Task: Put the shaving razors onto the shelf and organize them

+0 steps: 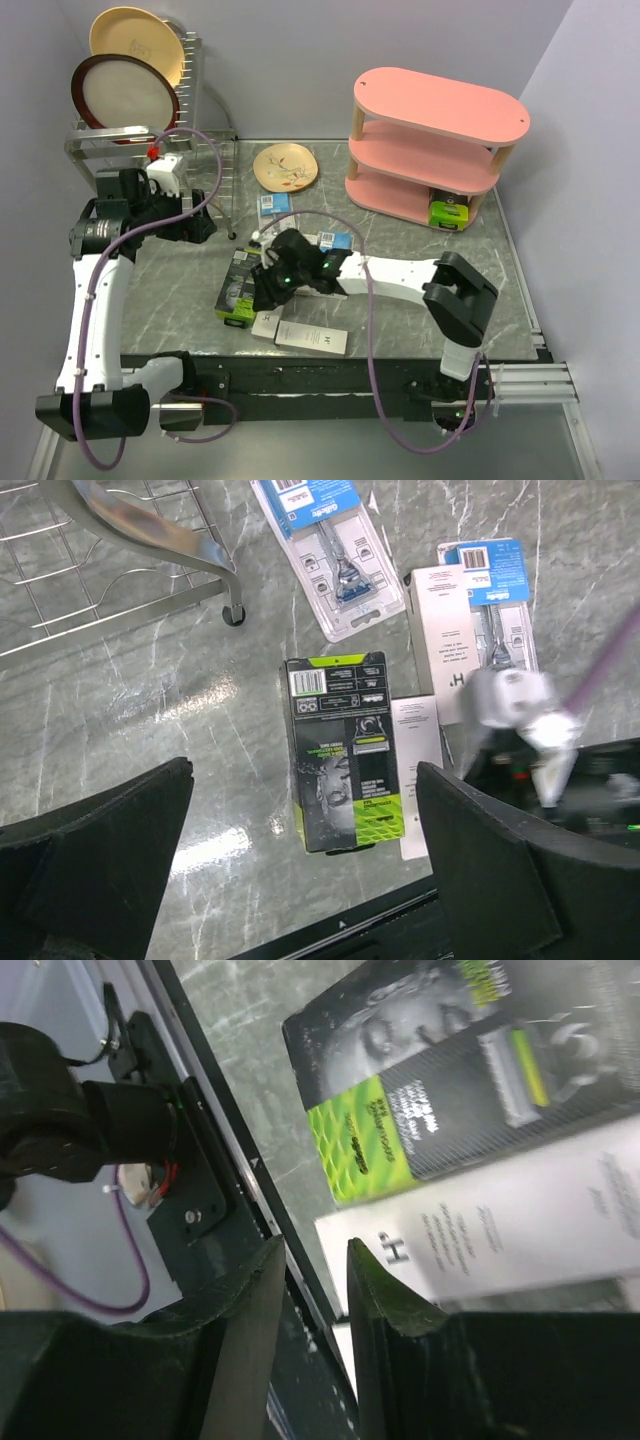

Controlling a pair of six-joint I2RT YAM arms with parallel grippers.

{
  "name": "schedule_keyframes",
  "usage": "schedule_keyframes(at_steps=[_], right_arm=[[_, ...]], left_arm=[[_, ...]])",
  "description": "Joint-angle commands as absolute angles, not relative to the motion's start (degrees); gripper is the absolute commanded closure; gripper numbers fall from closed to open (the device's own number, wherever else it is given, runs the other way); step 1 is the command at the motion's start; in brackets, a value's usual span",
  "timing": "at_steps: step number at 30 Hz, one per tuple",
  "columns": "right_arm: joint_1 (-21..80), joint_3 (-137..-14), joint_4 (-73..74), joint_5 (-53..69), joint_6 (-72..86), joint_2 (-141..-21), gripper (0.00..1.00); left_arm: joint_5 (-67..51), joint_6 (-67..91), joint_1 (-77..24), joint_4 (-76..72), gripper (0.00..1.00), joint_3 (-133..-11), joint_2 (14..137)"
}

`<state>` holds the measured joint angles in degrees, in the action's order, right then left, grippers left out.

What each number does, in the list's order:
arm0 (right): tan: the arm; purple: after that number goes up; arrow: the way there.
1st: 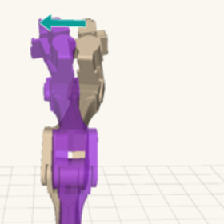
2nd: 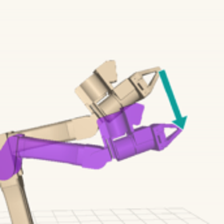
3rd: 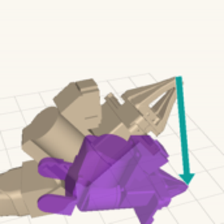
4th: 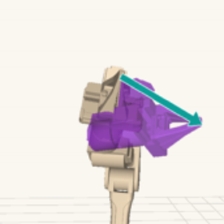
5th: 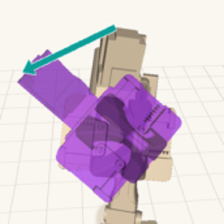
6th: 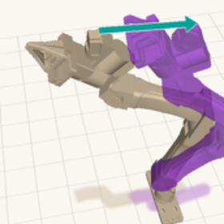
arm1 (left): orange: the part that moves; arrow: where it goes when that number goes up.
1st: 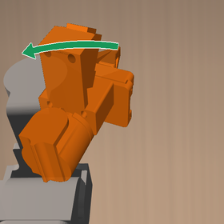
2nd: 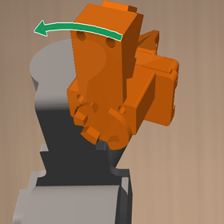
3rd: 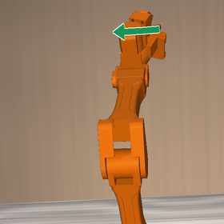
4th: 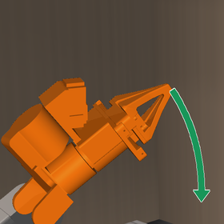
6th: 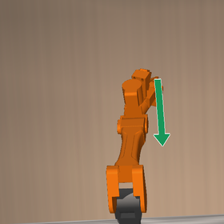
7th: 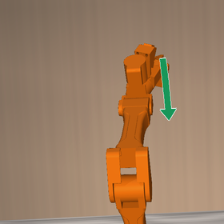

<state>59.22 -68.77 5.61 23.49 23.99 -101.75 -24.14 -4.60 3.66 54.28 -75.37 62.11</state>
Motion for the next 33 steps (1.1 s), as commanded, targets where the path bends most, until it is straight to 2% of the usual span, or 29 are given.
schedule_keyframes(at_steps=[1, 11, 19, 25, 29, 33], right_arm=[[59.33, -70.75, 7.91, 18.12, 25.74, -105.99, 0.64], [55.55, -63.65, 9.49, 12.32, 35.94, -108.11, 0.66], [47.56, -53.71, 11.33, 9.67, 37.09, -100.73, 0.64], [43.15, -48.25, 9.76, 13.77, 28.84, -91.07, 0.66], [43.16, -47.99, 6.42, 18.45, 27.51, -81.51, 0.56], [41.84, -48.43, 11.85, 11.63, 25.85, -73.93, 0.42]], left_arm=[[-23.91, -3.51, 3.60, 53.70, 0.01, -75.41, 59.86], [-29.09, -2.11, 3.60, 54.32, 0.01, -72.52, 55.11], [-32.78, -0.35, 3.43, 51.15, 0.02, -70.14, 55.89], [-32.61, 3.25, 0.35, 47.64, 0.02, -66.98, 58.18], [-31.04, 5.53, -5.70, 44.74, 0.03, -65.75, 61.25], [-27.95, 9.04, -11.49, 40.87, 0.03, -66.97, 67.31]])
